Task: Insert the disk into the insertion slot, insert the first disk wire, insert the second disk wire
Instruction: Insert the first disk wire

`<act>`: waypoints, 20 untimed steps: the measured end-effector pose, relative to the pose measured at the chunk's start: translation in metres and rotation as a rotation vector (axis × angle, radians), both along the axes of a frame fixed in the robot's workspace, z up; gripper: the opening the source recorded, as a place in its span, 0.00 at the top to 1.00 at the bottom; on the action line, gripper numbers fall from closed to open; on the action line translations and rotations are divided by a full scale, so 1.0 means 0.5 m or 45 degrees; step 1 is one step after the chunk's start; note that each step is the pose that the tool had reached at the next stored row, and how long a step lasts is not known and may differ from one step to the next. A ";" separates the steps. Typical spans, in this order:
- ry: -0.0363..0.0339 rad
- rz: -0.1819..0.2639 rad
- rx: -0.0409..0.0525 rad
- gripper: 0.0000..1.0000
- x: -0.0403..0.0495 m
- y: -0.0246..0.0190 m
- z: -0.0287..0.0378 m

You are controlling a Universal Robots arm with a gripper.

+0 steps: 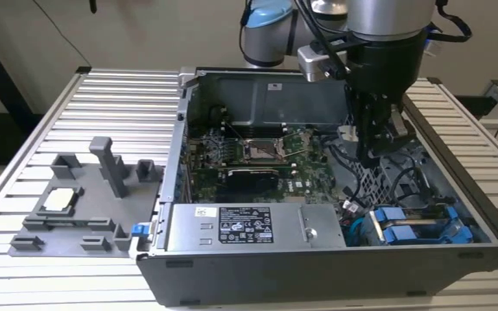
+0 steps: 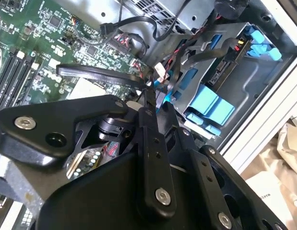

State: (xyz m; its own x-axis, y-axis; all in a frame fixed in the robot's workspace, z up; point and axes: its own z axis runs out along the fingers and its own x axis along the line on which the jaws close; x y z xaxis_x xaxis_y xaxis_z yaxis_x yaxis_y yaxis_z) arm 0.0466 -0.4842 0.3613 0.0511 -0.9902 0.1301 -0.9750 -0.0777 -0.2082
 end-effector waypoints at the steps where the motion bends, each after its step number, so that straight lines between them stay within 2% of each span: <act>1: -0.0001 0.000 0.000 0.74 0.000 0.0000 0.000; 8: -0.0005 0.000 0.000 0.76 0.000 0.0000 0.000; 9: -0.0005 0.000 0.000 0.83 0.000 0.0000 0.000; 17: -0.0009 0.000 0.000 0.84 0.000 -0.0007 0.000; 20: 0.0030 0.000 0.001 0.84 0.003 -0.0172 -0.001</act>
State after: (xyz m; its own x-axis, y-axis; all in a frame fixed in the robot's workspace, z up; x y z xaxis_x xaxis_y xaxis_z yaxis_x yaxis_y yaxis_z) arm 0.0480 -0.4929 0.3610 0.0513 -0.9903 0.1293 -0.9755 -0.0775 -0.2059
